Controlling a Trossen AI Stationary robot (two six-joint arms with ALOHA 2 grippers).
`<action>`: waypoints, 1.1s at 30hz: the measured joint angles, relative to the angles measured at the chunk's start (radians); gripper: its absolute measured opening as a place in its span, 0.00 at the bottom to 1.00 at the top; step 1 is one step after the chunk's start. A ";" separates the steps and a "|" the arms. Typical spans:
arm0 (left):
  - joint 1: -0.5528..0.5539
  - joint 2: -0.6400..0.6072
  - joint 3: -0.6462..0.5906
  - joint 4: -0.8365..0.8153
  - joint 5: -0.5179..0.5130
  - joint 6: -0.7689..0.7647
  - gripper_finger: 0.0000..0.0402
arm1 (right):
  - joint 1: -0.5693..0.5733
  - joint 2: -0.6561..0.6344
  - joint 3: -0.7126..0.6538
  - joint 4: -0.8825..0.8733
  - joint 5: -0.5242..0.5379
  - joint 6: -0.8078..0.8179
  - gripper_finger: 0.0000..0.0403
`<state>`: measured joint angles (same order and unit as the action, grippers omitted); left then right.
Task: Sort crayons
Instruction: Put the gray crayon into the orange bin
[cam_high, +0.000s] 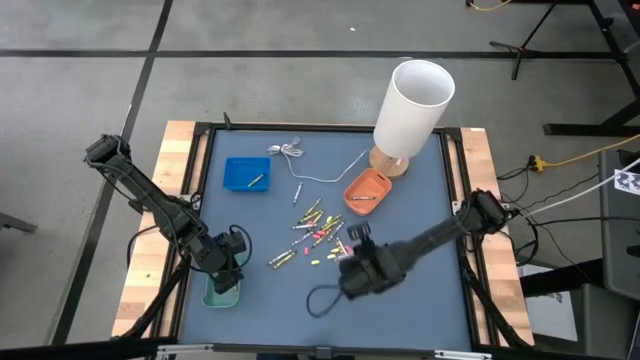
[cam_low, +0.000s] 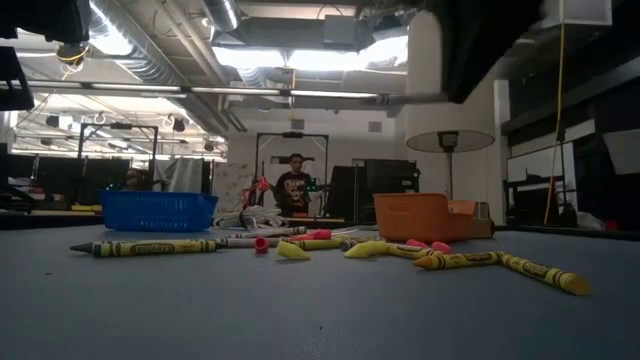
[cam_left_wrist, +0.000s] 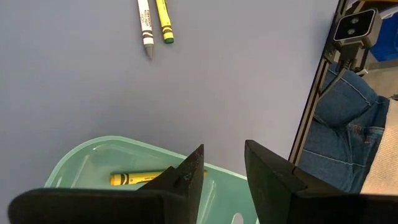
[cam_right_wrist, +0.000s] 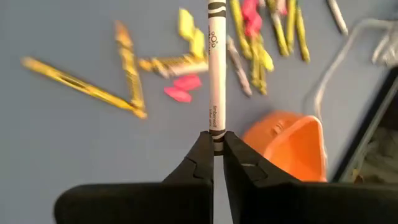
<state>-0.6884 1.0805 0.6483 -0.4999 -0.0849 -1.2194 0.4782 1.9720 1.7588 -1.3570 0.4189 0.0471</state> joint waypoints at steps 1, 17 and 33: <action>0.000 0.000 0.000 0.000 0.000 0.000 0.25 | -0.023 0.000 0.000 -0.019 0.000 -0.007 0.02; 0.000 0.000 0.000 0.000 0.000 0.000 0.25 | -0.433 -0.002 -0.067 -0.138 -0.010 -0.130 0.03; 0.000 0.000 0.000 0.000 0.000 0.000 0.25 | -0.619 -0.002 -0.136 -0.117 -0.087 -0.213 0.03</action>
<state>-0.6884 1.0805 0.6483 -0.4998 -0.0849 -1.2194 -0.1413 1.9701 1.6229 -1.4743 0.3320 -0.1654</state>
